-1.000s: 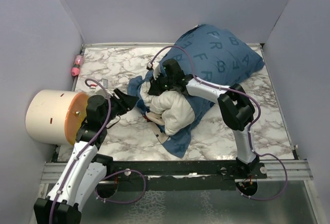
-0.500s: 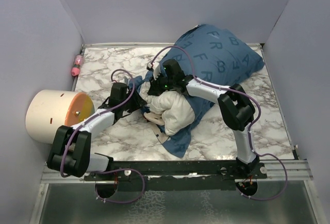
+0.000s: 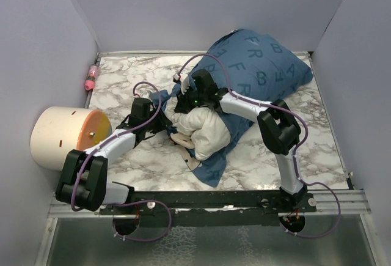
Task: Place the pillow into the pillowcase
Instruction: Stuff the pillow into the pillowcase.
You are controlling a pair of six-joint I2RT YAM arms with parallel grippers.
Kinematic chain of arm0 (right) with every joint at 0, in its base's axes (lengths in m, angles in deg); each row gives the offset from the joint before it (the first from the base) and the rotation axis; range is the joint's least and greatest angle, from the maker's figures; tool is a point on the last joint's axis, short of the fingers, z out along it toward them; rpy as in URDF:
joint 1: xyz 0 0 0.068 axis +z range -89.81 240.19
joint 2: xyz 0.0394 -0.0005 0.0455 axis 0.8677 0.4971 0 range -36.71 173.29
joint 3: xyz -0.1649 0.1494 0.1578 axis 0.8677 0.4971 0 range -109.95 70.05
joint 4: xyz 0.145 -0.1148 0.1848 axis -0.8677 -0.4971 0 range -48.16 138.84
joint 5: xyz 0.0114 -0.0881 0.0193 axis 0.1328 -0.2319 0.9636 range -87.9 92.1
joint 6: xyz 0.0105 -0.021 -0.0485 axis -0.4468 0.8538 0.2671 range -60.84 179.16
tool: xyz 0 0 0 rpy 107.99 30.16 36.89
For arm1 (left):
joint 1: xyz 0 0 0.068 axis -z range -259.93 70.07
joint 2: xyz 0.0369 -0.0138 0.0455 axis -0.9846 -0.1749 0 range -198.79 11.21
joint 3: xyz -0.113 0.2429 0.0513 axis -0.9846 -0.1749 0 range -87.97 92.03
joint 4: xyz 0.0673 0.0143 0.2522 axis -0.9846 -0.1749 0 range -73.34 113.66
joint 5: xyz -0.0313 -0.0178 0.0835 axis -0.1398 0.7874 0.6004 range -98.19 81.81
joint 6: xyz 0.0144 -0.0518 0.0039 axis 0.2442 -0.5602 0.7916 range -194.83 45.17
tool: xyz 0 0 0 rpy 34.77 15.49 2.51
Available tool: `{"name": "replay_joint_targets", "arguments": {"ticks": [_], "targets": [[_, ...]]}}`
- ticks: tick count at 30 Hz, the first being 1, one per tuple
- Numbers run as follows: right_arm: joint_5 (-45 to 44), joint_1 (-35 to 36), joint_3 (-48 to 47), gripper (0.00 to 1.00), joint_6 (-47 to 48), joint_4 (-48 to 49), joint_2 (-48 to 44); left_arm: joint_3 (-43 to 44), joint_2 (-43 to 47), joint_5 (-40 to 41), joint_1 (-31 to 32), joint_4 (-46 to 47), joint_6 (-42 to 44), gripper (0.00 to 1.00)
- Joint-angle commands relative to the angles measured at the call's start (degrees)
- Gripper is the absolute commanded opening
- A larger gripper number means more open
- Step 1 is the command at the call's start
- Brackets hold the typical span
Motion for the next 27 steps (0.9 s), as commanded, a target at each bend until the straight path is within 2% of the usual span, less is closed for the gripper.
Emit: {"name": "replay_joint_targets", "arguments": {"ticks": [1,3,5,6,8,10,17,22,27], "targets": [[-5.4,-2.1,3.2,0.09,1.1,-10.3,6.2,-0.2,0.0,-1.3,-0.2,-1.4,1.4,0.35],[-5.6,-2.1,3.1,0.10,1.1,-10.4,6.1,-0.4,0.3,-1.7,-0.2,-1.9,1.7,0.35],[-6.0,-2.2,2.9,0.10,1.2,-10.5,6.2,-0.7,0.8,-1.6,-0.2,-2.5,1.9,0.29],[-6.2,-2.2,2.8,0.10,1.2,-10.6,6.3,-1.1,1.1,-1.6,-0.2,-2.6,1.8,0.24],[-6.4,-2.2,2.4,0.10,1.3,-11.0,6.6,-1.5,1.8,-1.7,-0.3,-2.9,2.1,0.08],[-6.9,-2.3,2.0,0.10,1.4,-11.4,6.8,-1.7,2.6,-1.7,-0.3,-3.6,2.3,0.00],[-9.8,-3.0,2.2,0.10,1.9,-12.7,6.5,-0.4,9.4,-1.3,-2.3,-8.6,5.5,0.00],[-11.6,-4.2,3.9,0.08,2.8,-13.8,6.3,4.5,16.9,-0.8,-4.0,-12.6,9.0,0.00],[-14.9,-4.2,4.7,0.06,3.9,-16.2,7.7,13.1,21.4,-9.8,-4.1,-9.2,8.1,0.00]]}}
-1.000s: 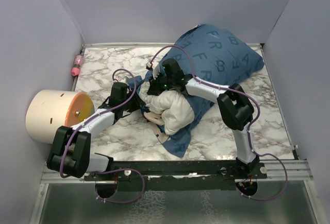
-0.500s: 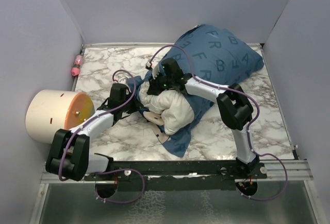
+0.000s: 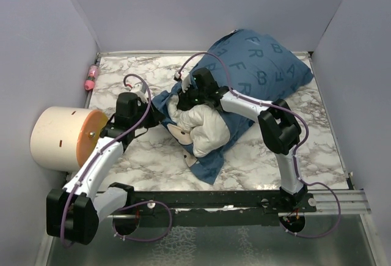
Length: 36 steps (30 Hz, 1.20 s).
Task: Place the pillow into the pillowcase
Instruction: Stuff the pillow into the pillowcase.
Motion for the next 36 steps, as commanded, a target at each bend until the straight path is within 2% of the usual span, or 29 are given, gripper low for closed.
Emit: {"name": "replay_joint_targets", "arguments": {"ticks": [1,4,7,12,16,19,21,22,24,26,28,32,36], "targets": [[-13.8,-3.9,5.8,0.06,3.5,-14.5,7.9,11.4,5.9,-7.6,-1.2,4.0,0.7,0.00],[-16.4,-4.0,7.3,0.05,3.7,-14.8,7.9,20.1,6.7,-8.8,-1.2,4.5,0.1,0.00],[-17.7,-4.1,8.9,0.05,3.6,-14.8,7.2,24.8,7.5,-9.2,-1.3,5.1,-0.7,0.00],[-19.6,-4.4,11.0,0.06,4.0,-14.7,5.6,25.6,10.9,-9.9,-1.3,9.8,-5.2,0.00],[-20.2,-4.4,11.0,0.08,4.6,-15.3,5.6,23.6,11.9,-14.2,-1.3,17.3,-12.5,0.00],[-15.2,-4.4,11.2,0.12,4.8,-13.6,4.2,21.7,12.1,-12.9,-1.3,13.7,-10.6,0.00],[-7.1,-4.5,12.7,0.23,4.9,-10.5,1.4,19.3,11.9,-10.8,-1.3,6.3,-6.9,0.00],[-3.3,-4.5,13.5,0.27,4.9,-8.9,-0.4,17.4,11.6,-9.9,-1.3,2.9,-5.6,0.02],[1.3,-4.4,14.6,0.33,4.5,-6.1,-3.8,11.9,11.1,-8.1,-1.3,-2.6,-4.1,0.21],[2.7,-4.4,14.5,0.34,4.5,-5.3,-6.4,5.4,10.7,-6.6,-1.3,-4.4,-3.3,0.46],[2.0,-4.4,13.7,0.35,4.8,-5.8,-7.5,-0.9,10.2,-6.2,-1.3,-2.7,-3.8,0.58],[0.8,-4.5,11.0,0.38,5.8,-9.7,-7.0,-7.2,10.5,-9.0,-0.9,7.0,-8.7,0.60],[1.7,-4.5,12.1,0.40,5.3,-8.4,-9.0,-7.2,10.4,-8.0,0.3,8.2,-9.8,0.60]]}}
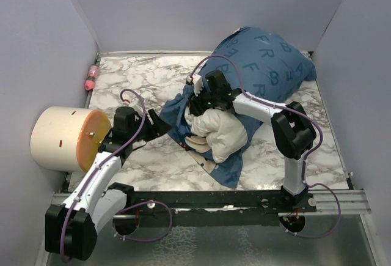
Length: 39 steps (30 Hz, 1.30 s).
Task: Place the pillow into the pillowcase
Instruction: Stuff the pillow into the pillowcase.
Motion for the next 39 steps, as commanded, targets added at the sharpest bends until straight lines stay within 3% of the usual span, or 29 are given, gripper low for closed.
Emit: {"name": "replay_joint_targets", "arguments": {"ticks": [1,8,19,20,21,23,24,25,30,35,39], "targets": [[1.2,-1.0,2.0,0.40,0.3,-6.4,-0.5,1.0,1.5,-0.1,1.5,9.4,-3.0,0.60],[1.1,-1.0,0.2,0.39,0.0,-7.4,0.8,-2.1,-10.4,2.2,9.8,20.0,-4.8,0.66],[1.5,-1.0,1.8,0.39,-0.5,-6.3,1.7,5.7,-27.1,7.2,11.8,22.5,-1.4,0.68],[1.4,-1.0,1.8,0.39,-0.5,-6.3,1.7,6.2,-28.4,7.2,11.8,22.5,-1.1,0.65],[1.0,-1.0,2.0,0.38,-0.5,-6.3,1.8,6.7,-29.5,7.1,11.8,22.2,-0.8,0.56],[-1.1,-1.0,1.8,0.37,-0.9,-6.9,2.2,7.8,-30.4,6.4,11.8,20.4,-0.2,0.21],[-3.3,-1.1,1.6,0.33,-1.1,-7.4,2.4,8.8,-30.0,6.3,11.8,18.8,0.2,0.08],[-5.8,-1.1,1.5,0.29,-1.4,-8.0,2.8,9.3,-29.0,6.5,11.8,17.0,0.8,0.03],[-16.2,-2.0,-1.3,0.07,-1.5,-12.9,8.2,13.0,-18.3,9.6,11.7,5.1,5.9,0.00],[-19.9,-2.2,-1.1,0.03,-1.1,-13.1,12.2,20.0,-11.3,3.3,10.1,-1.4,8.0,0.00],[-19.4,-2.2,-1.8,0.02,-1.1,-13.2,14.4,25.9,-10.8,-6.0,9.7,3.4,3.0,0.00]]}}
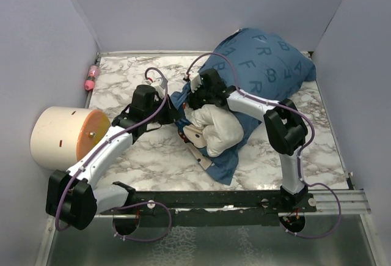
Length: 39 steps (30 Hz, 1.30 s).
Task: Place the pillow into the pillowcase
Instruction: Stuff the pillow into the pillowcase.
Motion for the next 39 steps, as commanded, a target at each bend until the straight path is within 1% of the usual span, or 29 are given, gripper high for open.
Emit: {"name": "replay_joint_targets", "arguments": {"ticks": [1,3,6,7,8,9,10,12,13,16,18,19,21,22,23,26,28,30,31,32,34,36,39], "targets": [[-9.1,-2.6,3.8,0.02,1.2,-10.5,8.9,8.3,4.1,-13.0,-1.5,7.8,-5.0,0.00],[0.0,-2.7,5.0,0.05,1.3,-7.1,6.3,7.7,3.2,-16.5,-1.4,12.6,-8.4,0.00],[24.0,-2.7,9.6,0.36,1.3,1.9,-0.9,3.8,1.0,-17.1,-1.5,15.5,-9.2,0.01],[28.8,-2.7,10.4,0.43,0.3,4.8,-3.7,2.2,0.2,-17.2,-1.7,16.2,-9.3,0.09],[30.6,-2.6,10.7,0.48,-0.6,6.2,-6.5,0.3,-0.2,-17.0,-2.0,17.0,-9.4,0.15],[30.9,-2.7,10.6,0.53,-0.9,6.3,-9.2,-1.2,-0.1,-16.4,-2.7,17.1,-9.4,0.24],[30.1,-2.7,10.1,0.56,-0.6,5.5,-11.9,-2.6,0.5,-14.9,-3.4,16.7,-9.0,0.29],[27.7,-2.6,8.9,0.61,0.4,2.7,-16.7,-4.8,2.8,-12.5,-5.4,15.0,-7.7,0.39],[26.7,-2.6,8.4,0.62,1.1,0.8,-18.6,-5.8,4.2,-12.0,-6.6,14.3,-7.1,0.42],[24.9,-2.6,8.6,0.63,2.0,-2.0,-24.6,-7.4,8.6,-11.6,-10.2,11.0,-5.4,0.44],[25.1,-2.6,9.6,0.63,1.8,-2.2,-28.3,-8.4,11.8,-11.3,-11.1,9.0,-4.9,0.47],[25.4,-2.6,10.3,0.63,1.5,-2.0,-29.9,-9.3,13.5,-11.8,-11.1,9.0,-5.4,0.49],[25.3,-2.7,11.2,0.63,1.2,-1.9,-32.9,-12.2,17.2,-14.1,-11.1,10.9,-9.1,0.49],[24.8,-2.7,11.4,0.63,1.2,-2.2,-34.0,-14.0,19.3,-15.4,-11.1,12.6,-11.8,0.49],[24.3,-2.6,11.0,0.59,1.5,-3.1,-34.8,-16.0,21.5,-16.2,-11.0,14.5,-15.0,0.49],[22.9,-2.7,9.2,0.46,3.5,-6.8,-36.8,-21.0,28.5,-16.1,-9.8,19.0,-24.2,0.51],[23.1,-2.7,8.8,0.39,4.3,-8.8,-39.2,-22.6,32.7,-13.8,-8.3,17.7,-26.8,0.53],[23.8,-2.6,9.2,0.37,5.4,-12.1,-41.5,-23.3,35.1,-11.5,-6.2,16.0,-28.3,0.54],[23.7,-2.5,9.6,0.38,5.7,-13.9,-42.5,-24.0,35.4,-10.5,-4.8,15.9,-29.1,0.54],[23.3,-2.4,10.3,0.42,6.2,-16.3,-43.5,-24.5,35.2,-9.3,-3.0,15.8,-29.4,0.55],[20.3,-1.0,12.2,0.54,6.9,-20.6,-45.4,-25.2,33.3,-6.1,1.4,16.3,-29.4,0.56],[14.3,2.2,14.0,0.65,7.6,-24.2,-46.7,-24.6,29.9,-1.8,6.6,17.7,-28.6,0.57],[3.0,8.3,15.4,0.76,7.9,-27.8,-46.8,-21.7,23.3,4.1,14.4,19.0,-25.9,0.58]]}}
